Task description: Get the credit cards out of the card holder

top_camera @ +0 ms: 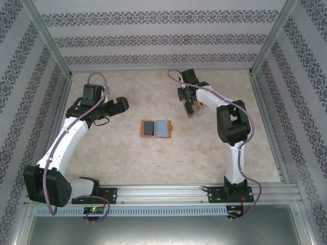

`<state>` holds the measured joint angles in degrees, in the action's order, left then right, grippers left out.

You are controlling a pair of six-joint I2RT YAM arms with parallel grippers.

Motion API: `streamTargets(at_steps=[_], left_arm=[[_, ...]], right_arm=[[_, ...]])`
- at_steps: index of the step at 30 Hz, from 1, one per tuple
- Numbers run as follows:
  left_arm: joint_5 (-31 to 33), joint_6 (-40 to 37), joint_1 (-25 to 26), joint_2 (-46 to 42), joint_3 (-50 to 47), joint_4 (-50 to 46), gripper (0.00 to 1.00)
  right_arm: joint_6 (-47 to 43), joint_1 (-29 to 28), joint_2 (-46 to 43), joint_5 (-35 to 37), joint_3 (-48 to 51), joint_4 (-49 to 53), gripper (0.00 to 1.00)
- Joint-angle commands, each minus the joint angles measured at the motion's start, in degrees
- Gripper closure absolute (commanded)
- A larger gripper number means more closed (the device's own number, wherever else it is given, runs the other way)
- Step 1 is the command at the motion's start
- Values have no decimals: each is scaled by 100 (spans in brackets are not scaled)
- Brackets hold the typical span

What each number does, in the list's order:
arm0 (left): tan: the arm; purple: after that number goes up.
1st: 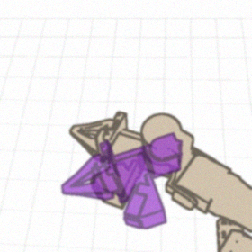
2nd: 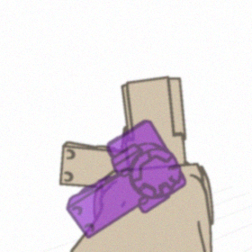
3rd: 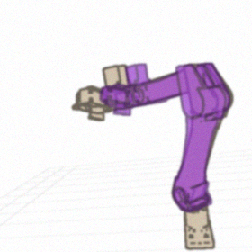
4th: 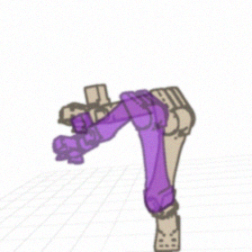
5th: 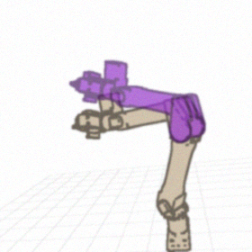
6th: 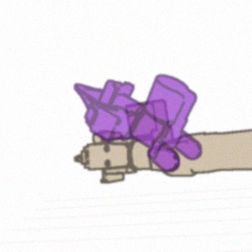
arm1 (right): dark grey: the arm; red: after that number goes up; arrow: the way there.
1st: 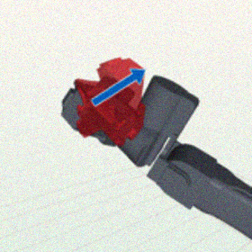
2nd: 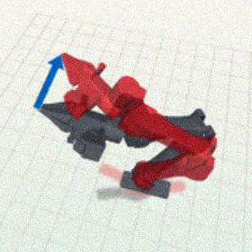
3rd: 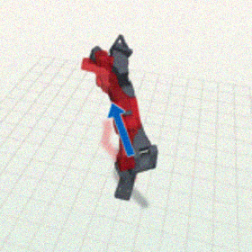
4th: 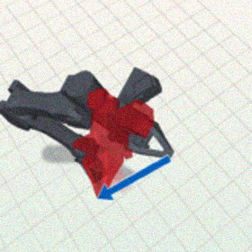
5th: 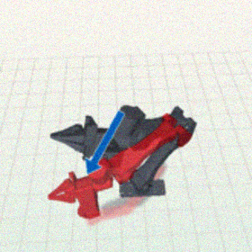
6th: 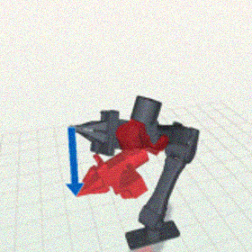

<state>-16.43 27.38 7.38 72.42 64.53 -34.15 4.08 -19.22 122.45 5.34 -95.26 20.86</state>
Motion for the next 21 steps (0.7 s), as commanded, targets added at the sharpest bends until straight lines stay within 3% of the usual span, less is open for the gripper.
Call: streamTargets(at_steps=[1, 7, 13, 21], left_arm=[[-83, -123, -59, 57, 132, -177, 0], [-284, -143, -61, 86, 76, -94, 0], [-712, -185, -47, 244, 18, 54, 0], [-1548, -259, 85, 815, 33, 213, 0]], right_arm=[[-57, 41, 49, 141, -229, 137, 86], [285, 16, -546, -309, -112, 338, 63], [864, -157, -1602, -959, 636, 458, 51], [1680, -1000, -2559, -1564, 2275, -21, 40]])
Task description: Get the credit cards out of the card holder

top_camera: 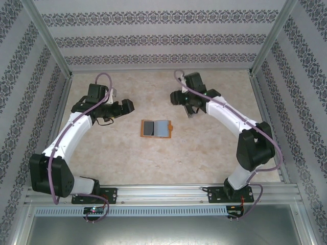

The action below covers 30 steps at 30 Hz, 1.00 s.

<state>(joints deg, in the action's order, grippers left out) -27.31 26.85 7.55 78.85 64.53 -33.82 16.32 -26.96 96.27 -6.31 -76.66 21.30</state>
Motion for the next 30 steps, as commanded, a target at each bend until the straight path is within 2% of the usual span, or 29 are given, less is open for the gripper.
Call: streamTargets(at_steps=[1, 9, 14, 17, 24, 30], left_arm=[[-476, -199, 122, 245, 42, 191, 0], [-328, 317, 550, 847, -134, 625, 1], [-431, 816, 786, 1286, -311, 1243, 6], [-514, 975, 911, 1573, -241, 1442, 11], [-700, 1132, 1020, 2194, 0, 1583, 35], [-835, 1218, 1020, 2548, 77, 1697, 52]], right_arm=[[534, -338, 63, -471, 533, -118, 40], [1282, -841, 515, -1152, 1047, -923, 44], [2497, -857, 683, -1419, 1260, -1480, 51], [3068, -945, 721, -1517, 1383, -1913, 52], [3730, -1027, 1054, -1421, 1337, -2222, 59], [3905, -1067, 1274, -1442, 1337, -2368, 67]])
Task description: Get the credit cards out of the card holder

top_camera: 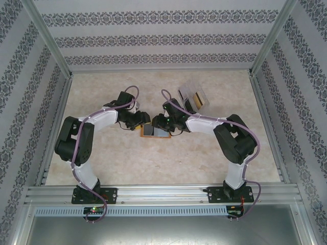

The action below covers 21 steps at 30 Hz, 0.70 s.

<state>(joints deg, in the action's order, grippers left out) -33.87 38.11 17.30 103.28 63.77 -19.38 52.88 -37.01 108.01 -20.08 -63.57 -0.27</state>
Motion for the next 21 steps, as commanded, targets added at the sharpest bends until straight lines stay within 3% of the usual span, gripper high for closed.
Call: streamTargets(at_steps=[1, 13, 21], left_arm=[[-190, 121, 45, 144, 145, 279, 55], [232, 47, 47, 293, -4, 169, 80], [537, -49, 45, 380, -5, 26, 86]], right_arm=[[242, -73, 130, -71, 20, -199, 68], [250, -76, 404, -149, -20, -200, 77], [281, -73, 511, -286, -45, -304, 78]])
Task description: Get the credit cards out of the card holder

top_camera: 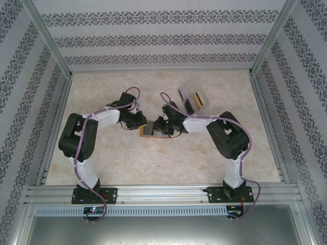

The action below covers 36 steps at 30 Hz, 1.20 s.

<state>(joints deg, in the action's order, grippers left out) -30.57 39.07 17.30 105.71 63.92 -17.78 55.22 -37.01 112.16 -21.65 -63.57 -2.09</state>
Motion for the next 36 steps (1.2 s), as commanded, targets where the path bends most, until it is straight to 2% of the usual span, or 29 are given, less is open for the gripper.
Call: streamTargets(at_steps=[1, 5, 20, 36], left_arm=[[209, -165, 51, 163, -27, -138, 87], [174, -220, 45, 287, -29, -136, 90], [228, -275, 37, 379, -194, -85, 93], [214, -270, 38, 394, -233, -59, 96]], right_arm=[[42, -78, 102, -124, -47, -133, 78], [41, -71, 96, -144, -40, -147, 79], [55, -84, 267, -237, -99, -189, 79], [248, -52, 239, -599, 74, -776, 88]])
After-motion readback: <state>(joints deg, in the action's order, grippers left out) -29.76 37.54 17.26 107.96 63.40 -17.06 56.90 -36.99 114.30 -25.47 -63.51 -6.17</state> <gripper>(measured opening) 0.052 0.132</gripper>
